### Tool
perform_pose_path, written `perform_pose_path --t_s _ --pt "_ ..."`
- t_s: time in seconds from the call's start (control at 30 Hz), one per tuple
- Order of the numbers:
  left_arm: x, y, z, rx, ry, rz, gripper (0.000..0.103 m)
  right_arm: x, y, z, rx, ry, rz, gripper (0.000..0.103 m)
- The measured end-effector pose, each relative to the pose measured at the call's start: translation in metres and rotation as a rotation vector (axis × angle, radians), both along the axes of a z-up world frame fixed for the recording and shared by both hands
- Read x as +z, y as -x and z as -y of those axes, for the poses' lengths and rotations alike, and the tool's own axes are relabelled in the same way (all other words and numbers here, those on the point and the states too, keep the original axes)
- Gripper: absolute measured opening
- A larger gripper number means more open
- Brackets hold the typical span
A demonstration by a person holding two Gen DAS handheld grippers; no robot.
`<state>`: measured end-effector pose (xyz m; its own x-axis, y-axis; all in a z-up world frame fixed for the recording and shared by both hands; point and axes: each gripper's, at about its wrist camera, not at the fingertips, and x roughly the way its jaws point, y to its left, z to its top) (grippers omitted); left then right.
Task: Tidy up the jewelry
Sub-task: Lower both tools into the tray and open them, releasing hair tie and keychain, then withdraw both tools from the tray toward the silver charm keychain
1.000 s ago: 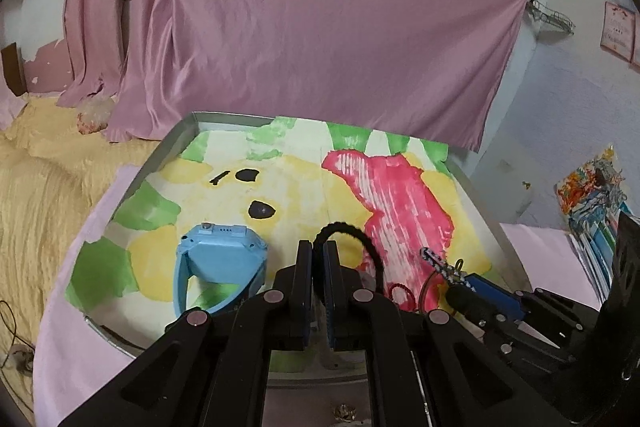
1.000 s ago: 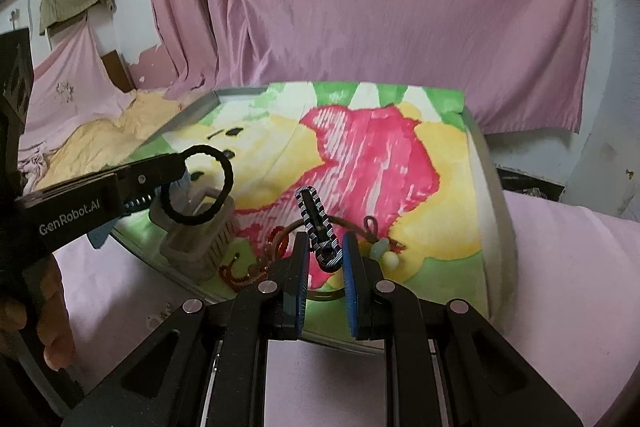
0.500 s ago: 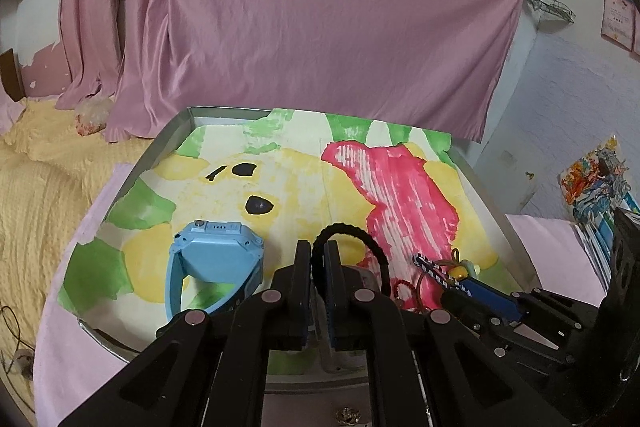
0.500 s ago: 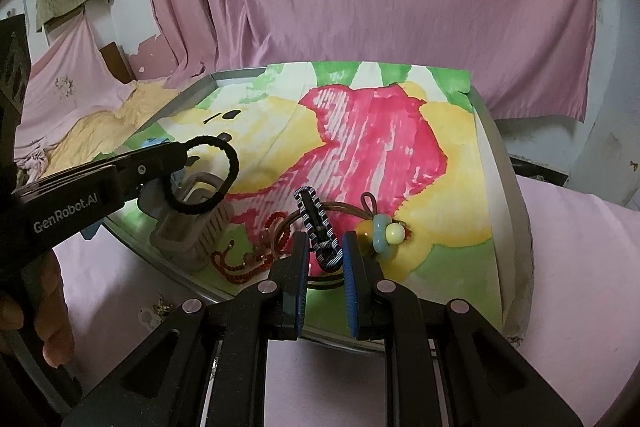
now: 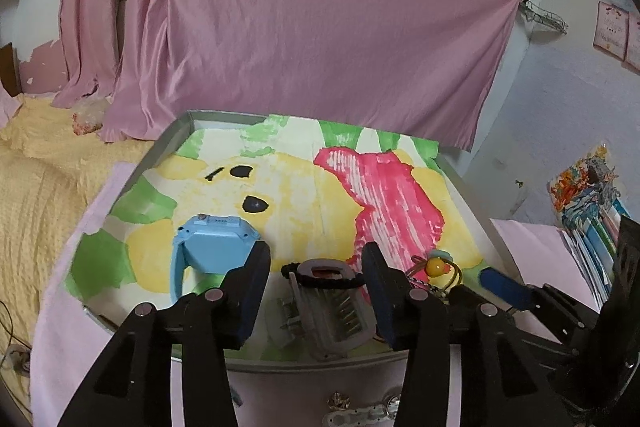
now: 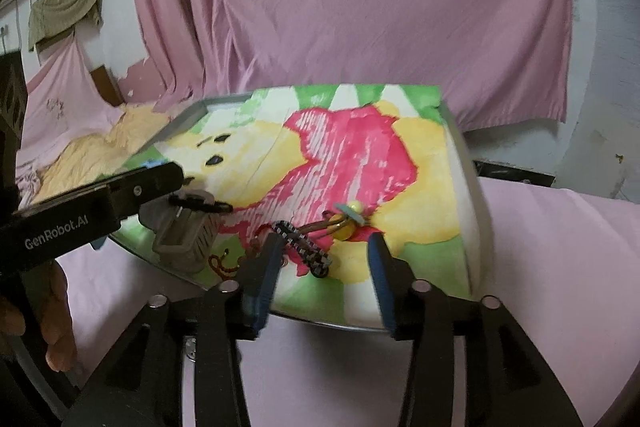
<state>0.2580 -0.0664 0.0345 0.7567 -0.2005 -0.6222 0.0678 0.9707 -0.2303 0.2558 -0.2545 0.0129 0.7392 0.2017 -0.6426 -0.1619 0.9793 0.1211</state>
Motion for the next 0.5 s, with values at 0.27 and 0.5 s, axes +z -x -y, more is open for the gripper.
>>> perform_pose_path --t_s 0.27,0.5 --pt "0.015 0.032 -0.012 0.046 0.014 0.107 0.090 0.020 0.036 0.012 -0.046 -0.040 0.137 0.080" --pt "0.022 0.074 -0.021 0.067 0.009 0.215 0.102 0.033 0.074 0.016 -0.070 -0.031 0.239 0.096"
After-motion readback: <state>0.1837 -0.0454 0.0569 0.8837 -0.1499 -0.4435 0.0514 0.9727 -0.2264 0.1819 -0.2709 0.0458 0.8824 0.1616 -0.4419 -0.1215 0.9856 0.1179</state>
